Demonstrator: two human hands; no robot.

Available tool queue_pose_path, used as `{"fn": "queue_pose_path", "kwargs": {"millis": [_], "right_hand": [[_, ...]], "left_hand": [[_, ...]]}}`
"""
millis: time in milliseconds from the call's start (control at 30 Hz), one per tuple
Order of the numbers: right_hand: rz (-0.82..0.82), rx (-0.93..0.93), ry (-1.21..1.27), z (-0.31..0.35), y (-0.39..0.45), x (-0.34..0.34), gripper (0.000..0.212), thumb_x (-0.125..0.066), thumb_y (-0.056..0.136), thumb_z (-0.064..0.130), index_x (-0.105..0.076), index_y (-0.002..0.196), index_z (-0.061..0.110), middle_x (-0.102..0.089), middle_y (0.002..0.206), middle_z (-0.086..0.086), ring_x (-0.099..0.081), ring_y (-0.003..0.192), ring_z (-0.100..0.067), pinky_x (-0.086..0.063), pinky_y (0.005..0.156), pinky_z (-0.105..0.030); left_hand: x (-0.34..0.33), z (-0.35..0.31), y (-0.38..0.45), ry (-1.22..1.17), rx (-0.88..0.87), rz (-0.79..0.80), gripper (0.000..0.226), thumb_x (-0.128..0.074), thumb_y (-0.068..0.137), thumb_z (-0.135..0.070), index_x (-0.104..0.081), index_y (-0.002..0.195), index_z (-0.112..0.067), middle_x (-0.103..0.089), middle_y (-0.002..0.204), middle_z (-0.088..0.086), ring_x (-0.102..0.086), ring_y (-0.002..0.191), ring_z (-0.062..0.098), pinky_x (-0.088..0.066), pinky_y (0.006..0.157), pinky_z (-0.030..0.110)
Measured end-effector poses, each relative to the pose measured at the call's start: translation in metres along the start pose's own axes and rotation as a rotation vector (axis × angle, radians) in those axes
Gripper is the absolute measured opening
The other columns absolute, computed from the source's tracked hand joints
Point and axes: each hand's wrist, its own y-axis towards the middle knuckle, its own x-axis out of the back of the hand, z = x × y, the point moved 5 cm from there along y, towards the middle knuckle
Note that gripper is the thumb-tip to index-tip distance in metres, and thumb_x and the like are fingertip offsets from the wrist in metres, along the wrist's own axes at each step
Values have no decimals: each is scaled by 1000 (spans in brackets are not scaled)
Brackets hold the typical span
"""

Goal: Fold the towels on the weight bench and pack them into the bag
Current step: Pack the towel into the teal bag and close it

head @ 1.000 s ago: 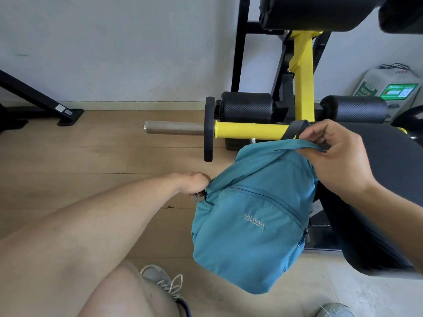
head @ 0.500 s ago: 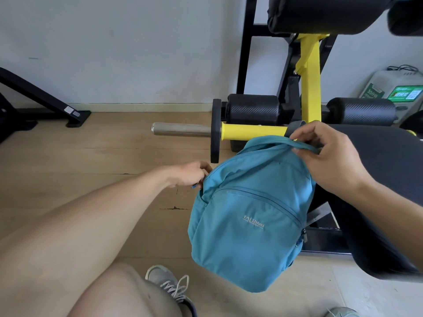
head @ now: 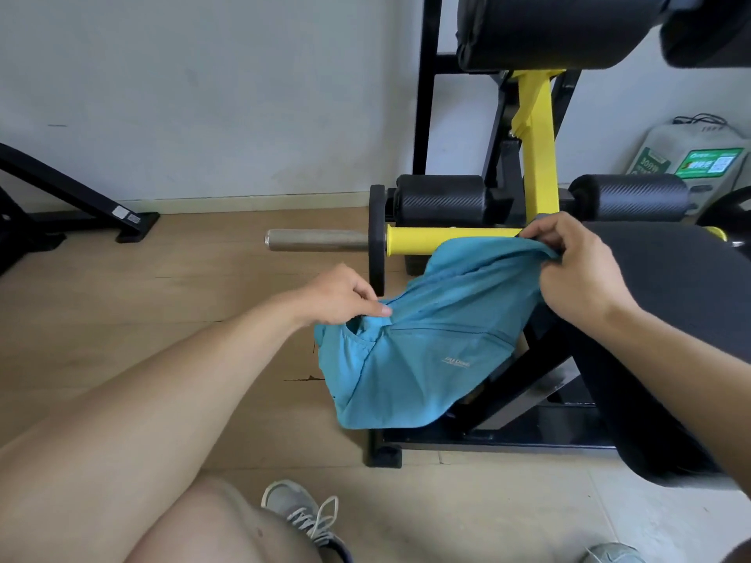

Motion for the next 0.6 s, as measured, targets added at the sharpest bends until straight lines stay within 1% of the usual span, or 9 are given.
{"fn": "queue_pose_path", "kwargs": {"millis": [67, 167, 233, 300, 367, 433, 500, 567, 600], "right_hand": [[12, 0, -22, -1, 0, -3, 55, -38, 76, -11, -59, 108, 29, -64, 100, 4, -59, 94, -18, -54, 72, -36], [78, 26, -133, -2, 4, -10, 53, -45, 78, -7, -53, 117, 28, -62, 105, 0, -58, 98, -26, -52, 77, -42], [112, 67, -294, -1, 6, -16, 60, -53, 79, -1, -46, 133, 26, -58, 124, -3, -54, 113, -29, -47, 89, -43], [55, 148, -521, 4, 5, -23, 74, -64, 78, 10, -37, 146, 24, -49, 141, -7, -41, 131, -34, -33, 112, -50], [10, 303, -728, 19, -1, -37, 82, -72, 77, 24, -35, 150, 24, -46, 145, -10, -32, 141, -35, -17, 122, -53], [68, 397, -884, 37, -10, -54, 73, -69, 80, 28, -40, 147, 25, -50, 143, -8, -36, 139, -34, -14, 123, -55], [164, 380, -1053, 54, -18, -63, 51, -60, 87, 27, -50, 137, 24, -55, 137, -5, -48, 128, -33, -18, 120, -54], [124, 390, -1175, 76, -21, -63, 28, -55, 90, 26, -58, 118, 22, -64, 114, -3, -54, 107, -30, -27, 112, -51], [75, 442, -1133, 89, -21, -63, 21, -55, 91, 25, -59, 111, 21, -64, 104, -1, -54, 101, -29, -32, 106, -49]], "left_hand": [[-7, -1, 1, -1, -6, -48, 27, -77, 88, -39, -78, 77, -15, -37, 40, -15, -30, 37, 5, -29, 44, 9], [-14, -1, 4, -27, 9, -92, 30, -75, 92, -38, -76, 79, -11, -33, 40, -13, -26, 41, 8, -35, 60, 20], [-17, -2, 7, -38, 23, -109, 32, -75, 91, -39, -74, 81, -9, -34, 42, -13, -28, 45, 10, -33, 65, 26], [-19, -6, 9, -36, 24, -106, 34, -75, 91, -39, -73, 83, -6, -35, 41, -12, -29, 42, 8, -30, 56, 24], [-19, -12, 8, -5, 15, -86, 33, -75, 90, -40, -74, 84, -8, -41, 43, -12, -33, 40, 6, -29, 51, 24], [-19, -15, 7, 30, 15, -70, 30, -76, 90, -41, -76, 83, -11, -52, 49, -9, -40, 39, 3, -34, 51, 23], [-20, -16, 7, 57, 24, -55, 30, -75, 90, -40, -76, 82, -12, -58, 53, -6, -41, 36, 0, -34, 46, 17], [-21, -16, 7, 51, 40, -52, 33, -74, 91, -40, -73, 73, -12, -59, 54, -6, -41, 36, -1, -32, 42, 11], [-22, -16, 6, 45, 45, -48, 36, -74, 91, -39, -68, 67, -13, -59, 53, -7, -41, 36, -1, -31, 41, 9]]}}
